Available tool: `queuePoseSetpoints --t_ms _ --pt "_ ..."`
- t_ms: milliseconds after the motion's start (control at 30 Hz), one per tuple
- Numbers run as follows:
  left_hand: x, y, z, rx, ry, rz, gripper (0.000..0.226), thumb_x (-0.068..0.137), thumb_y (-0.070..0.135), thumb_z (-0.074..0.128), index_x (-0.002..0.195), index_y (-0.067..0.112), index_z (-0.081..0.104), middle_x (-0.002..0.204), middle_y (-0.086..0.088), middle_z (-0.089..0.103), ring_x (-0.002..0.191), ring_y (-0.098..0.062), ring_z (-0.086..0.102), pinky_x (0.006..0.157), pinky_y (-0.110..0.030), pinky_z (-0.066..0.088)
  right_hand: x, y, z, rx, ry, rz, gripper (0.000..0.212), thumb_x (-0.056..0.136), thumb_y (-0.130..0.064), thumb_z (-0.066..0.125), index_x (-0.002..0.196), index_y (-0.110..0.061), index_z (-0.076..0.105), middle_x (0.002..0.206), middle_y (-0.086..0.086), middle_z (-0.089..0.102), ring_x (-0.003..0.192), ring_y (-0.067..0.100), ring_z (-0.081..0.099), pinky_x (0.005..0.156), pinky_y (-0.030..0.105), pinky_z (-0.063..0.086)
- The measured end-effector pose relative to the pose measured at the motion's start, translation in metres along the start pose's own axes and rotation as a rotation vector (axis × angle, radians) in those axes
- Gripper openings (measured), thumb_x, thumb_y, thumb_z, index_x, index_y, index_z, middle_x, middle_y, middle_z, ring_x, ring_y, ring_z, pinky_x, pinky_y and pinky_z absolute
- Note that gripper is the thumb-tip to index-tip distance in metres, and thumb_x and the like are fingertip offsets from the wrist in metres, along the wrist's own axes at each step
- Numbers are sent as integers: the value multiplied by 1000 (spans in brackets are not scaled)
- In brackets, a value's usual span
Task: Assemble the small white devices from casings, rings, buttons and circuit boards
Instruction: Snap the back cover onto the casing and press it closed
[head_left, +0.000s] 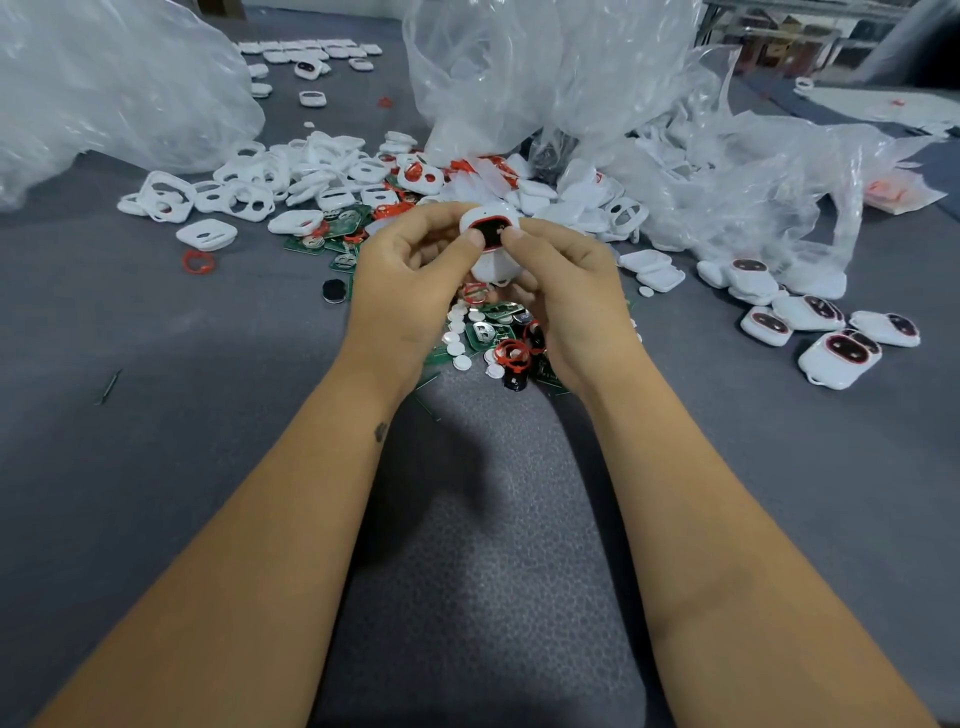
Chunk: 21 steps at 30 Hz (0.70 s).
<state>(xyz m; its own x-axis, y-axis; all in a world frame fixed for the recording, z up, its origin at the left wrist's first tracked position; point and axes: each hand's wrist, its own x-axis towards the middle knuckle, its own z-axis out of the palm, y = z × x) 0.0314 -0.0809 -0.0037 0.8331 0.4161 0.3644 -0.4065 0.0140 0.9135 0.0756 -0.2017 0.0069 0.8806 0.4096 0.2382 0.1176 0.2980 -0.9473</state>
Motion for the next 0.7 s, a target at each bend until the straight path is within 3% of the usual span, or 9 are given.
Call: queuePoseSetpoints --t_ms 133,233,367,500,600,700 --pt "-2 1 -1 8 -86 2 26 82 5 67 108 12 68 99 -2 73 95 -15 68 84 -27 54 -1 0 2 -84 79 -48 17 90 -2 58 82 -9 71 64 2 66 60 11 60 55 21 48" --pt "-4 2 -1 62 -139 45 31 81 3 70 111 10 67 109 -14 69 99 -19 66 87 -32 54 -1 1 1 -106 88 -53 24 87 -4 59 70 -16 71 57 -2 62 56 10 57 55 19 46" --pt "-4 3 -2 138 -175 136 38 84 -2 67 119 12 63 109 -14 61 95 -9 62 86 -22 49 1 2 -1 -93 90 -60 26 79 -10 60 57 -20 66 52 0 58 56 15 54 59 23 44" --pt "-2 1 -3 75 -132 81 38 83 -7 67 116 12 64 109 -13 63 95 -11 63 85 -24 51 2 5 -2 -62 38 -10 19 88 -4 57 77 -13 71 65 3 65 60 12 59 56 21 48" --pt "-1 0 -5 17 -94 48 36 84 -8 66 115 11 64 102 -8 67 95 -10 65 84 -26 53 2 6 -2 -6 -52 11 16 87 -9 58 97 -10 70 87 8 70 77 17 64 67 29 53" --pt "-2 0 -7 7 -85 44 33 84 -5 66 112 13 66 99 1 71 96 -10 66 85 -26 52 3 7 -4 -22 -63 -12 20 88 -5 59 106 -8 69 97 11 70 88 21 66 75 35 53"
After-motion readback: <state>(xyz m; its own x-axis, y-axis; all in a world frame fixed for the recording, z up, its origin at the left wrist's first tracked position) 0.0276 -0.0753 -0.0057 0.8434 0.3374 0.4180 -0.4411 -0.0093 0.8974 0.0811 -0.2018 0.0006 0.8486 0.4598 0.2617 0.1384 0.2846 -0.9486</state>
